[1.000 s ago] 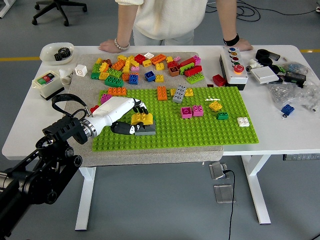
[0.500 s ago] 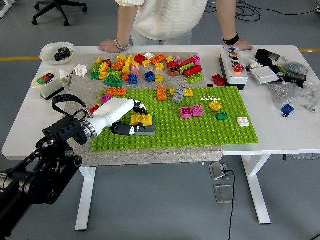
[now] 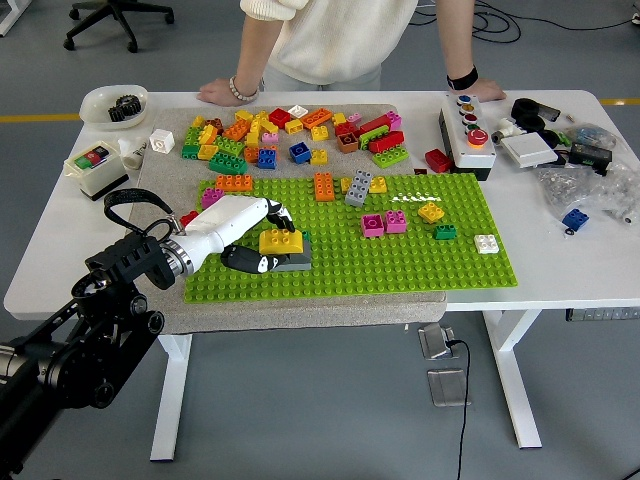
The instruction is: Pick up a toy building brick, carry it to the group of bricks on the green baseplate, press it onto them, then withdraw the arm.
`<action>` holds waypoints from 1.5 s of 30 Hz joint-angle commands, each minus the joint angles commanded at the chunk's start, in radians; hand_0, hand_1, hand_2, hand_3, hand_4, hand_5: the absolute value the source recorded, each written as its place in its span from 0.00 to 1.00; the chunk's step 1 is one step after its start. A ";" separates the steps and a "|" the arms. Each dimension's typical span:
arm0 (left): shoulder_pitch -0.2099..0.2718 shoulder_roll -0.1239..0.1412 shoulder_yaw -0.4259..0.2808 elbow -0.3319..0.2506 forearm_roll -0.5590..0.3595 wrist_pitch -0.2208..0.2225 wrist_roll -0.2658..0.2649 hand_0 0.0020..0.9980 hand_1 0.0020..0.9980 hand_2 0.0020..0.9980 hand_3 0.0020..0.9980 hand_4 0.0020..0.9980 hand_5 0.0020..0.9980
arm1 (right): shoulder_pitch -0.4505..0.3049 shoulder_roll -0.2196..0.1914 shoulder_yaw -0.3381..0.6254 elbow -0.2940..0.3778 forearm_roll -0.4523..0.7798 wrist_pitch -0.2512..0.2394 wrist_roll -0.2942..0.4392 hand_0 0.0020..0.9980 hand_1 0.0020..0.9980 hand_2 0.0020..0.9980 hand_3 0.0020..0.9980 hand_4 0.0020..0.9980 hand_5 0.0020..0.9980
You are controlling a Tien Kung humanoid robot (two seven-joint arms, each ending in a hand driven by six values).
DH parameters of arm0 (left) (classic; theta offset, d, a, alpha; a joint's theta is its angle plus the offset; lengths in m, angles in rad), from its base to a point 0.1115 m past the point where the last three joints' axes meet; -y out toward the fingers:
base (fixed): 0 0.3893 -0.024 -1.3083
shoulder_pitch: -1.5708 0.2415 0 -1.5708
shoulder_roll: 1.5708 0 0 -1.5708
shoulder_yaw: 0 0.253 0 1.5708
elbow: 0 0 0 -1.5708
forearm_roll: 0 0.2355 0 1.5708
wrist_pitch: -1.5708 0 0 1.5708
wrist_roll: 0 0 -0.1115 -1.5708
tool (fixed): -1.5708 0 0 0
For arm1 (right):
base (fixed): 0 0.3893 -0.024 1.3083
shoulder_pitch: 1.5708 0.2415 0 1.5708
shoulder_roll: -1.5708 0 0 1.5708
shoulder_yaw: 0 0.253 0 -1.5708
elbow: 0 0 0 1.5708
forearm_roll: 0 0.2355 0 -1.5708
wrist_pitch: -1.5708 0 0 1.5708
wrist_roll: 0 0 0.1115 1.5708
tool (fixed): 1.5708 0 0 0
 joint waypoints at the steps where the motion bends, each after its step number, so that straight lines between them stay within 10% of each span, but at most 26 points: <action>1: 0.000 0.000 0.000 0.001 0.000 0.000 0.000 0.72 0.69 0.57 0.56 0.82 0.17 | 0.000 0.000 0.000 0.000 0.000 0.000 0.000 0.74 0.63 0.68 0.61 0.82 0.52; 45: -0.020 -0.009 0.002 0.023 0.000 0.014 -0.016 0.73 0.70 0.58 0.57 0.88 0.21 | 0.000 0.002 -0.006 0.000 0.005 0.001 0.000 0.74 0.63 0.68 0.61 0.82 0.52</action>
